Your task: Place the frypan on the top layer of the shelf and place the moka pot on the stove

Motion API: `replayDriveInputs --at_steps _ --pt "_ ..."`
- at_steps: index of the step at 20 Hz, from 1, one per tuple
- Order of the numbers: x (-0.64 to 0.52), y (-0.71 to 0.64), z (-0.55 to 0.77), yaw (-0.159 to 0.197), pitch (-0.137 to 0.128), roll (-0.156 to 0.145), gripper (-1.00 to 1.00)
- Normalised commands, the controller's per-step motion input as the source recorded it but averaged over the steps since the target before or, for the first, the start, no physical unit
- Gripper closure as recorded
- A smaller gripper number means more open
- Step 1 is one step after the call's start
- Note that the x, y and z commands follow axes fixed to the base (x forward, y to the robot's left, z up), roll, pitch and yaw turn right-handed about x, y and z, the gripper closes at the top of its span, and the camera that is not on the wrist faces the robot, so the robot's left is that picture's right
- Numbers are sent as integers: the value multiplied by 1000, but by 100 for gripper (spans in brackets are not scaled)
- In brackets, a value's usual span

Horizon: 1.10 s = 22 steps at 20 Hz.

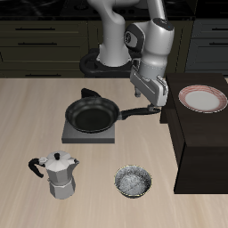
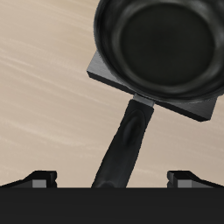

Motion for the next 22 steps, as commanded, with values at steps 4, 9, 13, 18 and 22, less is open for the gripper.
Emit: replayDriveInputs --at_steps 4,9,13,18,22 --pt "45 4 -117 -24 -5 -9 -100" --pt "-53 29 -138 -62 -28 10 -100" --pt "56 -2 -146 -7 5 -13 -100" --pt "21 -38 -217 -18 30 -6 -100" --pt "-33 53 -37 12 -7 13 -100"
